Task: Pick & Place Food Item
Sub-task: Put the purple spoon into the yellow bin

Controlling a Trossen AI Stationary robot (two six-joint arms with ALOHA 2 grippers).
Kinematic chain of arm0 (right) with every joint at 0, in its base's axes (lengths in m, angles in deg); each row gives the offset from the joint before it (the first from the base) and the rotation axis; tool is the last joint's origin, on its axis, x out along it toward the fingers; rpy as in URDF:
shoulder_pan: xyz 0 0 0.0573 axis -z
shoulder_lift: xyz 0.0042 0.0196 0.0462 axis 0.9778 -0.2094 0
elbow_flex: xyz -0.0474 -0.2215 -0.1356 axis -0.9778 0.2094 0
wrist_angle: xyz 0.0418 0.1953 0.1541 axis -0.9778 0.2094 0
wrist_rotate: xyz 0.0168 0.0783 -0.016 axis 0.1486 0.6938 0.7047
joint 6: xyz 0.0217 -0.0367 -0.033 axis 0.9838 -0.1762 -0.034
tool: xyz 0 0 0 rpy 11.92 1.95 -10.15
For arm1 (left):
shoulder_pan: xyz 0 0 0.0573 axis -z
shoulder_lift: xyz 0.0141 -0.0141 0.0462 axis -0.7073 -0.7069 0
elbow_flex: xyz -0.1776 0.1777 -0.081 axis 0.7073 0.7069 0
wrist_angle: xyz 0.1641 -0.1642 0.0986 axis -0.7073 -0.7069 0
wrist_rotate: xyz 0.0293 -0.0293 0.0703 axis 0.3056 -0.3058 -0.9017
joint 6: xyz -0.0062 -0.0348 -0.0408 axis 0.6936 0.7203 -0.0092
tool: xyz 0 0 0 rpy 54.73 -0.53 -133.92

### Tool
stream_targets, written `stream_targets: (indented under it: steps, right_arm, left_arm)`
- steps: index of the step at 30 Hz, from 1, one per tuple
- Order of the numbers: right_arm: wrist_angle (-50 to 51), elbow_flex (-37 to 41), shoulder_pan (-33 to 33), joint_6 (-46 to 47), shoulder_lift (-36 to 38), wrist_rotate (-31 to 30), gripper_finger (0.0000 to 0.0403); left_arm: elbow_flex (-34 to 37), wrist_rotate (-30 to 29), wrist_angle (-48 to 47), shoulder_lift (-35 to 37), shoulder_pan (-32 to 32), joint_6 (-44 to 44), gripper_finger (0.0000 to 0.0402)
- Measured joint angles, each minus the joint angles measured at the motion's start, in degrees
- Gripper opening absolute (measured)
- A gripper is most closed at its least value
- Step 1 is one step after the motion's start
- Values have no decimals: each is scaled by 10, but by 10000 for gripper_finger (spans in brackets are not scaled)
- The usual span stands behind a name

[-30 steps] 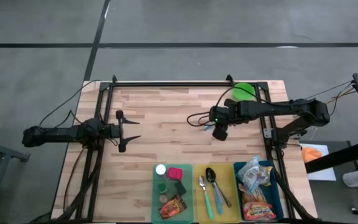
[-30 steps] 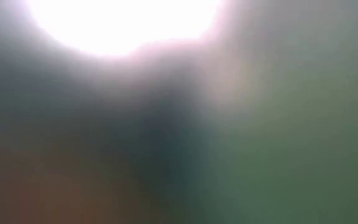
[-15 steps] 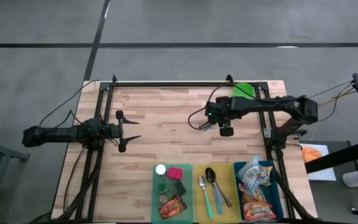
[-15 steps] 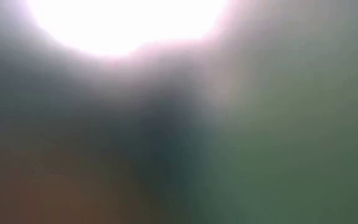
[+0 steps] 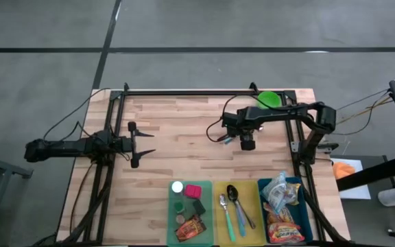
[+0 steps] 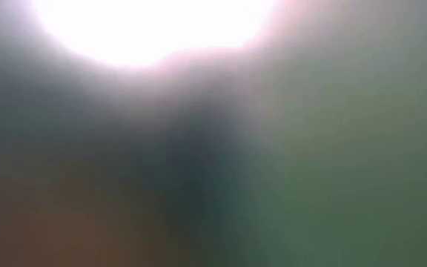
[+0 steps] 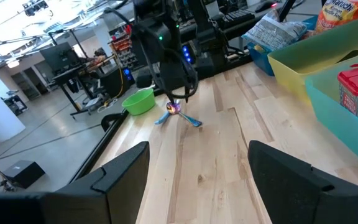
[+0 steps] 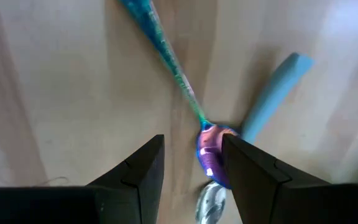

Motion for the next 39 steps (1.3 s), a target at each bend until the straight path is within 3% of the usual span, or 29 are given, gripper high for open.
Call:
stream_targets:
  steps: [10,23,33,39]
  right_arm:
    - [-41,-5,14,-53,-4,6,157]
    - [-42,-23,27,-73,-71,17,157]
    - [-42,-25,69,-89,-71,115,157]
    - [-43,-24,79,-88,-71,130,157]
  left_arm:
    - [0,0,0,0,0,0,275]
    - [0,0,0,0,0,0,275]
    - [0,0,0,0,0,0,275]
    - [0,0,0,0,0,0,275]
